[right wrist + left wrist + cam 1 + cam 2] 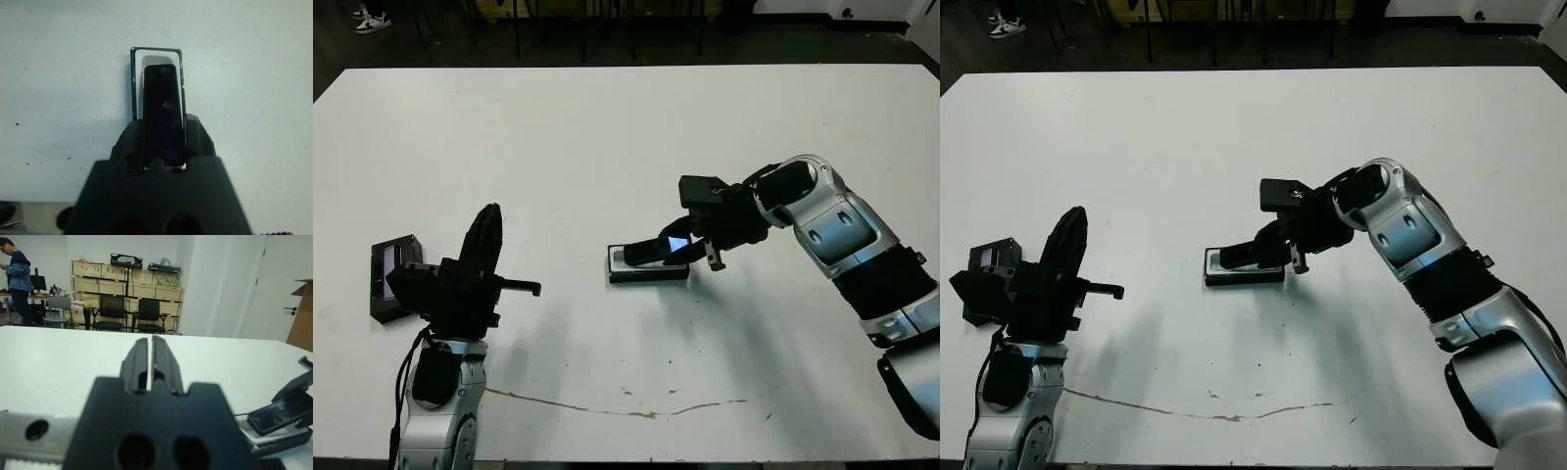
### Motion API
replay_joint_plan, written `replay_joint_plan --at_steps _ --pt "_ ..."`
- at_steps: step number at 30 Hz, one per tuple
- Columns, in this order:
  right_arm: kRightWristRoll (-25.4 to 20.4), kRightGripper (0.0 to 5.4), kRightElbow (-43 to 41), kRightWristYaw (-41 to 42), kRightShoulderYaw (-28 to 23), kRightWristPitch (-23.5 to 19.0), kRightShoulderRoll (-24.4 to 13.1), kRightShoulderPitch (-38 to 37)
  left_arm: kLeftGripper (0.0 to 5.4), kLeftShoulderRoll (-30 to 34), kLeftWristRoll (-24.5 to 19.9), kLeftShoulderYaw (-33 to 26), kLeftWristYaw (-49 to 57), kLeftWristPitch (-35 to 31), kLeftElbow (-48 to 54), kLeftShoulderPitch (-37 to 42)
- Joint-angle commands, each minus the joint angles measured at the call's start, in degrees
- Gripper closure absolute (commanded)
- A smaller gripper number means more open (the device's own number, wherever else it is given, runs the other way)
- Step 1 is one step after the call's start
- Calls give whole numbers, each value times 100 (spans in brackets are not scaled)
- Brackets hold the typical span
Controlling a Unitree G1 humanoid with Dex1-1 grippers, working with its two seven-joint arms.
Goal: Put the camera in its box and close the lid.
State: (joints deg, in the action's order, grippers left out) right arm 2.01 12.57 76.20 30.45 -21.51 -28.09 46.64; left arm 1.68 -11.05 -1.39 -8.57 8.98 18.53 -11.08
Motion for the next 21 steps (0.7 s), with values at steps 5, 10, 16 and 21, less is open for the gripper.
replay_joint_plan --at_steps 5,10,16,21 --pt "35 462 -21 119 8 -44 -9 13 540 -1 -59 -25 -18 -46 -110 -33" --pt "64 462 83 150 29 -56 49 53 540 -2 4 -12 14 -33 -103 -42" --pt "220 462 203 97 104 54 155 55 540 -29 7 2 35 -53 -81 -59" --pt "359 462 350 92 200 28 274 96 540 -37 36 13 45 -53 -66 -68"
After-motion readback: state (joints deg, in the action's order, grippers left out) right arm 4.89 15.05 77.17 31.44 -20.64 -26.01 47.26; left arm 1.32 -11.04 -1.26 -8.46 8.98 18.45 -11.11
